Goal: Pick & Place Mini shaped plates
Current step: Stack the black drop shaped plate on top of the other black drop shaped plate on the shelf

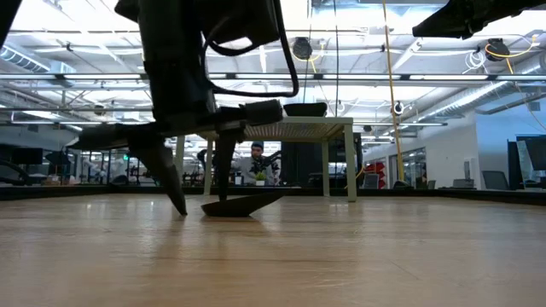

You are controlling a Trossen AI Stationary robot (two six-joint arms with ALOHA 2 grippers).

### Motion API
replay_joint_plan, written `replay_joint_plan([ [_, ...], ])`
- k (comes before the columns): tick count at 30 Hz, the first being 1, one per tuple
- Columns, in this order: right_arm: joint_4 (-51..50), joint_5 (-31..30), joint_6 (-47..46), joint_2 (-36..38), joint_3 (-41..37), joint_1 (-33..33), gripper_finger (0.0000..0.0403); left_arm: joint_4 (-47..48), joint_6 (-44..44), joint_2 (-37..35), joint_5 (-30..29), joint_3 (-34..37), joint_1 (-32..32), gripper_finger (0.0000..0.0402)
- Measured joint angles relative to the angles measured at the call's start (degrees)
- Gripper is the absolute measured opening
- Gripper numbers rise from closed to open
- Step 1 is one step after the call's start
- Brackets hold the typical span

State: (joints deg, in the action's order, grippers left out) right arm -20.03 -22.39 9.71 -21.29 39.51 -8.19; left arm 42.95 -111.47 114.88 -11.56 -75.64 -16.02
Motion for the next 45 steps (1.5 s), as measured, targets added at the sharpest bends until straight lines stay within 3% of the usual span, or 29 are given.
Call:
replay_joint_plan([
  [7,0.02,-0.02,-0.02,0.01,0.00,-0.02,0.0116,0.95,17.83,0.21,-6.63,0.49,3.77,0.0191],
  [11,0.00,0.00,0.00,0.00,0.00,0.00,0.0116,-1.18,35.39,0.36,-10.70,0.57,6.15,0.0191],
  [16,0.02,-0.02,-0.02,-0.01,0.00,-0.02,0.0116,-6.30,57.95,0.36,-11.18,0.44,7.84,0.0191],
  [22,0.00,0.00,0.00,-0.01,0.00,-0.02,0.0116,-5.83,66.63,-0.20,-10.87,-3.32,7.64,0.0191],
  [27,0.03,-0.02,-0.01,0.00,0.00,-0.02,0.0116,-3.39,63.85,-1.41,-8.50,-6.30,7.59,0.0191],
  [37,0.02,-0.02,-0.02,0.01,0.00,-0.02,0.0116,7.13,34.83,-1.26,-3.67,-7.41,7.70,0.0191],
  [45,0.00,-0.01,0.00,0.00,0.00,-0.01,0.0116,9.59,23.26,-0.47,-2.26,-7.34,6.46,0.0191],
])
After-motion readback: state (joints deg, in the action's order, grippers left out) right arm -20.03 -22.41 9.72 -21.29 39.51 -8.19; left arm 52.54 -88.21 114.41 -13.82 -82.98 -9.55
